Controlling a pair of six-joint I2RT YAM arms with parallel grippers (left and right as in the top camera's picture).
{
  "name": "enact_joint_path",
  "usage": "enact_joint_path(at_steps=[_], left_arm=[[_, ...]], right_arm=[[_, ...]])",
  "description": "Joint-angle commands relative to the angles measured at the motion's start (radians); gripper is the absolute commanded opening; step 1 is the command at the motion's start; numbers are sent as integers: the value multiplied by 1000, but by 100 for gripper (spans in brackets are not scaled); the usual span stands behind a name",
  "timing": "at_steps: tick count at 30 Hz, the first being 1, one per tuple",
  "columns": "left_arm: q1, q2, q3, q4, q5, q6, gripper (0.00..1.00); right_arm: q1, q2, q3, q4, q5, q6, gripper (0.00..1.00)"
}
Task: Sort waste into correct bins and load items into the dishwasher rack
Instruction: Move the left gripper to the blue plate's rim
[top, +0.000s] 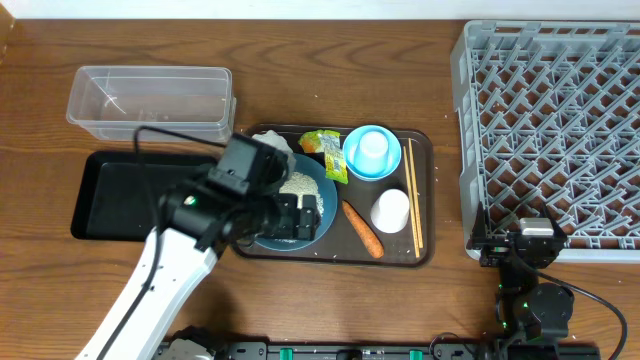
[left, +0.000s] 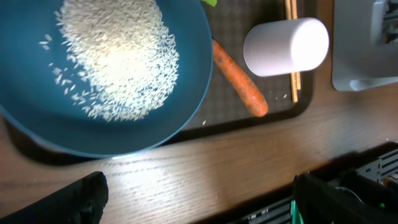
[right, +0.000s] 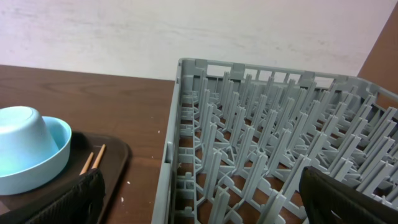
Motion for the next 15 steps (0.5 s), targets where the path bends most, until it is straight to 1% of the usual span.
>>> enact_joint_path(at_steps=[1,3,5,7,10,15], left_arm=[[-40,60,20,22,-18,-6,98],[-78,101,20,34,-58,-5,98],[-123,143,20,42,-139,-12,98],[-177,191,20,47,-267,-57,98],[-248,256,20,50,-420,-113,98],[-327,344,20,80,-501,-129,98]], right_arm=[[24,0,-1,-4,6,-10,99],[24,0,-1,-4,6,-10,99],[24,0,-1,-4,6,-10,99],[24,0,-1,-4,6,-10,99],[24,0,-1,-4,6,-10,99],[24,0,-1,-4,6,-10,99]])
